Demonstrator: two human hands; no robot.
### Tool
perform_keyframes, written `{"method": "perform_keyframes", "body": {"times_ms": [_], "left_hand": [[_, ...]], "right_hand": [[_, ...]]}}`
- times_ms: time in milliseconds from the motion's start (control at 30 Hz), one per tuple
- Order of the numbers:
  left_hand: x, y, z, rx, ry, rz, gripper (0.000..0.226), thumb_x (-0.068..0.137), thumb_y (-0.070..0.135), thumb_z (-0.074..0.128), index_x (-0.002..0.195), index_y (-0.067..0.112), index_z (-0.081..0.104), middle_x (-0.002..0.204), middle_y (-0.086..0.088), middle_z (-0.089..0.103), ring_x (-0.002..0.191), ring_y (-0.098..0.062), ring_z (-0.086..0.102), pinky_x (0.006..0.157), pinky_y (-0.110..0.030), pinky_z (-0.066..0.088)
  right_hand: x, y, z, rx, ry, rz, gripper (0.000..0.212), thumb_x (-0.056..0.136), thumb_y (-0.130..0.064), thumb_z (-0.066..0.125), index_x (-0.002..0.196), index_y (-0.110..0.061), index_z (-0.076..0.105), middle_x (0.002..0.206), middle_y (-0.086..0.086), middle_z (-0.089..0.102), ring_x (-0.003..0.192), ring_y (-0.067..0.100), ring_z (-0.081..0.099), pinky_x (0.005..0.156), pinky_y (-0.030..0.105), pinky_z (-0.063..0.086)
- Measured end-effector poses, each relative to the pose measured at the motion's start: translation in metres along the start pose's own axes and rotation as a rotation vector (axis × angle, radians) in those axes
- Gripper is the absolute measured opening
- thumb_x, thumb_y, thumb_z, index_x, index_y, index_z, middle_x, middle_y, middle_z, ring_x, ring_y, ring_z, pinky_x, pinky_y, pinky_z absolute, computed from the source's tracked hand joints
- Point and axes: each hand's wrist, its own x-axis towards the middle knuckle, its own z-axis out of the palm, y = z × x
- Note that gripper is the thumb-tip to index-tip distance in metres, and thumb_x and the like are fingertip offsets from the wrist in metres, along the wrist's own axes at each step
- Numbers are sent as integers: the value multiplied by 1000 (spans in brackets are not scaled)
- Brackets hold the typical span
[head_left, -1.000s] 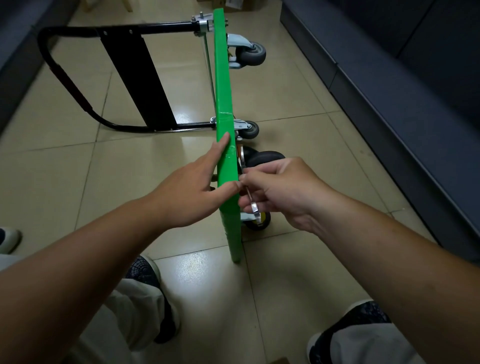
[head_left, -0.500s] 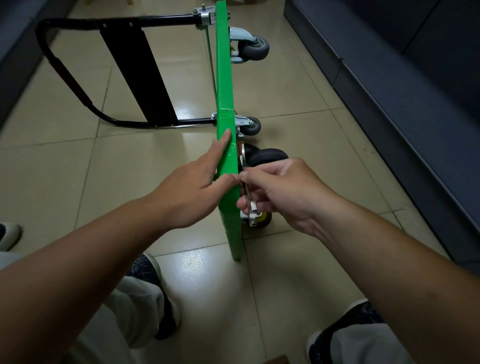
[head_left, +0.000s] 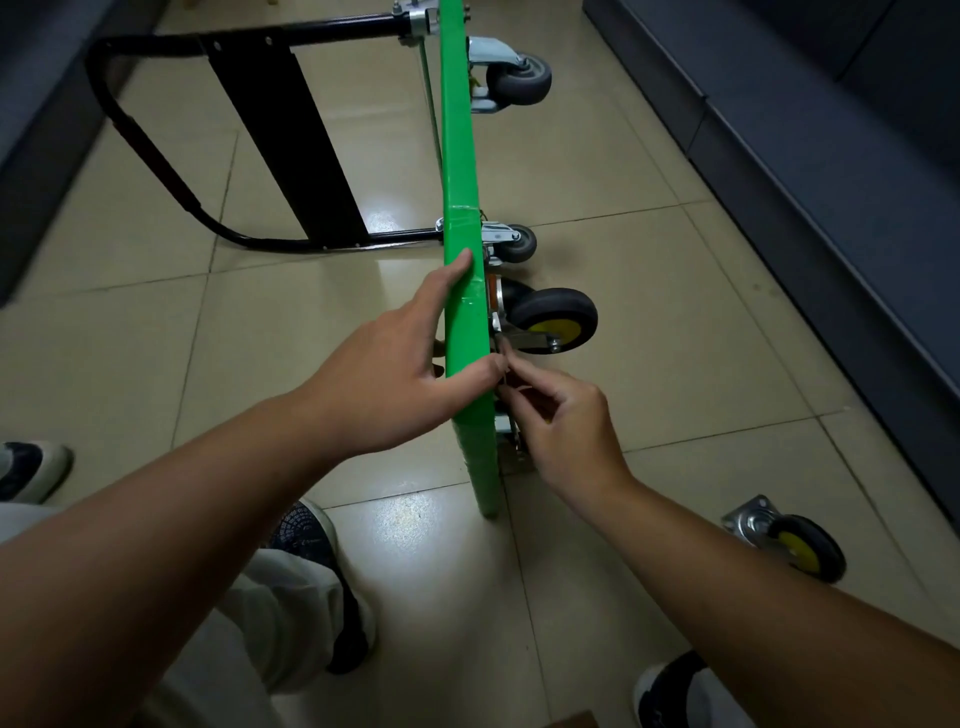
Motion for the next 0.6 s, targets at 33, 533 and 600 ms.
{"method": "perform_keyframes", "body": {"times_ms": [33, 533, 600], "left_hand": [[1, 0, -1, 0, 6, 0, 90, 87, 65, 56, 159, 43, 6, 152, -4, 49, 100, -12, 63, 82, -29, 55], [1, 5, -7, 23, -19, -18, 90, 91, 60, 62, 160, 36, 9, 149, -11, 50, 100, -25, 67, 84, -46, 60], [2, 5, -7, 26, -24, -14, 91, 90, 62, 61, 160, 36, 8, 150, -11, 49, 101, -25, 67, 82, -44, 60]], "right_hand": [[1, 2, 2, -36, 11, -31, 48, 96, -3, 65, 140, -22, 58, 127, -11, 67, 121, 3, 61, 102, 23, 51], [-29, -75, -52, -126, -19, 469, 13, 89, -4, 64, 94, -12, 72, 72, 12, 74, 50, 23, 65, 59, 51, 58], [-11, -84, -46, -88, 48, 413, 13, 88, -6, 64, 95, -13, 72, 72, 9, 73, 48, 18, 63, 57, 44, 57]]}}
